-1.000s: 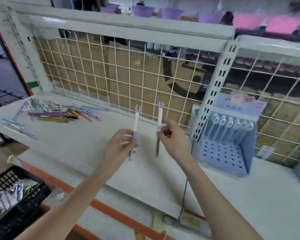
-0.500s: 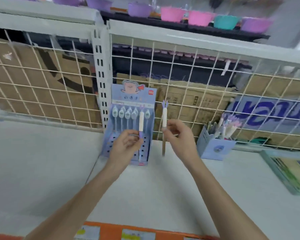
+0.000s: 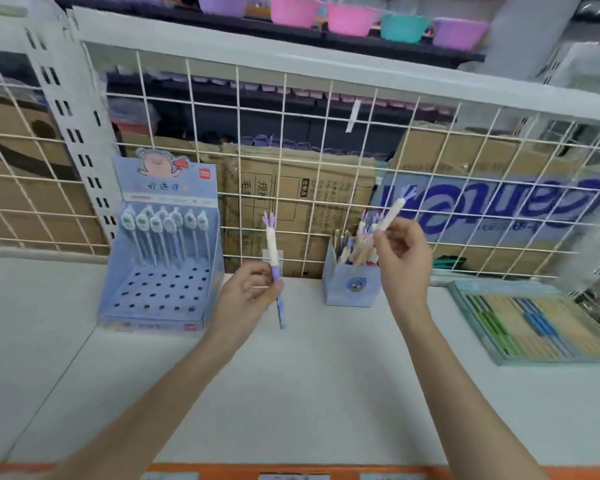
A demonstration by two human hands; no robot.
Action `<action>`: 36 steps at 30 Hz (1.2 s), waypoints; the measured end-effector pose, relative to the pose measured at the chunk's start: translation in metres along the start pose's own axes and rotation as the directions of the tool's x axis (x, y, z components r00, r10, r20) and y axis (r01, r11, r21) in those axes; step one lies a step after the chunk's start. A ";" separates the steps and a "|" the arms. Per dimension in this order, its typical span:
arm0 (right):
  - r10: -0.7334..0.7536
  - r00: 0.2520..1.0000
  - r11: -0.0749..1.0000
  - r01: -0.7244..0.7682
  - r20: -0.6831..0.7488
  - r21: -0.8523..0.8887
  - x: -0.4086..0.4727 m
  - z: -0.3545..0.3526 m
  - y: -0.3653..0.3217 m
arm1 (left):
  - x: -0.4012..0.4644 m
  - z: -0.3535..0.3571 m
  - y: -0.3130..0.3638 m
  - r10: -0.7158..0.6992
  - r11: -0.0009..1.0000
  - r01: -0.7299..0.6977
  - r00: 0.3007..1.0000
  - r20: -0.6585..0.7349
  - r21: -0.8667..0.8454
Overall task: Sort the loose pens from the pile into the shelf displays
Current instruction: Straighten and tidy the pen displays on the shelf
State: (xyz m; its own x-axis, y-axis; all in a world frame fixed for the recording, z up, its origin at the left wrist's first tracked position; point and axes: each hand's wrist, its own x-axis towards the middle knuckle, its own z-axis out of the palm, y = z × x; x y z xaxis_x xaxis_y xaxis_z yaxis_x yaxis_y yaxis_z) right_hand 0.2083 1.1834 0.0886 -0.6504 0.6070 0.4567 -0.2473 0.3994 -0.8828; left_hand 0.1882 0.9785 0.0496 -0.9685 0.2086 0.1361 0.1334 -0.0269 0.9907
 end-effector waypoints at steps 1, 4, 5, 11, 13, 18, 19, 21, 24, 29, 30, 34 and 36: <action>-0.006 1.000 1.000 0.006 -0.010 -0.016 0.001 0.000 0.002 | -0.001 0.000 0.000 -0.006 1.000 0.006 1.000 -0.005 0.001; -0.020 0.999 0.999 0.019 -0.033 -0.031 0.001 0.003 0.005 | -0.004 -0.001 -0.002 -0.018 1.000 0.018 1.000 -0.006 0.007; -0.025 0.999 0.999 0.024 -0.044 -0.027 0.001 0.003 0.004 | -0.005 -0.002 -0.002 -0.025 1.000 0.025 1.000 -0.003 0.014; -0.040 0.992 0.998 0.033 -0.123 -0.055 0.002 0.003 -0.003 | -0.006 -0.003 0.003 -0.037 0.999 0.035 0.998 0.051 0.037; 0.013 0.999 0.992 -0.017 -0.031 -0.128 0.001 0.006 0.000 | -0.004 0.000 0.006 -0.029 0.999 0.027 0.997 0.068 0.029; 0.139 0.980 0.918 -0.074 0.142 -0.390 -0.007 0.012 0.023 | -0.003 0.007 0.006 -0.022 0.999 0.019 0.993 0.117 0.029; 0.144 0.978 0.905 -0.069 0.151 -0.419 -0.009 0.014 0.027 | -0.002 0.008 0.005 -0.022 0.999 0.018 0.992 0.121 0.034; 0.133 0.979 0.869 -0.039 0.156 -0.494 -0.010 0.018 0.032 | -0.002 0.008 0.004 -0.029 0.999 0.024 0.992 0.120 0.042; 0.140 0.975 0.773 0.000 0.171 -0.634 -0.011 0.022 0.034 | -0.001 0.008 0.003 -0.036 0.998 0.029 0.992 0.122 0.057; 0.139 0.968 0.737 0.039 0.208 -0.674 -0.016 0.020 0.032 | 0.000 0.010 0.003 -0.032 0.998 0.024 0.992 0.125 0.063; 0.144 0.966 0.746 0.036 0.214 -0.665 -0.017 0.019 0.031 | 0.000 0.010 0.002 -0.032 0.998 0.024 0.991 0.129 0.064; 0.078 0.990 0.885 -0.016 0.115 -0.466 -0.027 0.015 0.026 | 0.001 0.012 0.001 -0.025 0.996 0.013 0.989 0.145 0.084; 0.036 0.997 0.945 -0.012 0.067 -0.328 -0.034 0.010 0.020 | 0.000 0.016 0.002 -0.010 0.996 -0.005 0.986 0.166 0.087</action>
State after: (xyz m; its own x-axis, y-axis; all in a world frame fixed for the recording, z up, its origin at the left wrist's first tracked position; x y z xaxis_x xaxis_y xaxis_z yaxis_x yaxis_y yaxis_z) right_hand 0.2184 1.1636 0.0547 -0.7059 0.5734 0.4159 0.0097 0.5950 -0.8037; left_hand 0.1916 0.9944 0.0513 -0.9213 0.3685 0.1245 0.1560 0.0570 0.9861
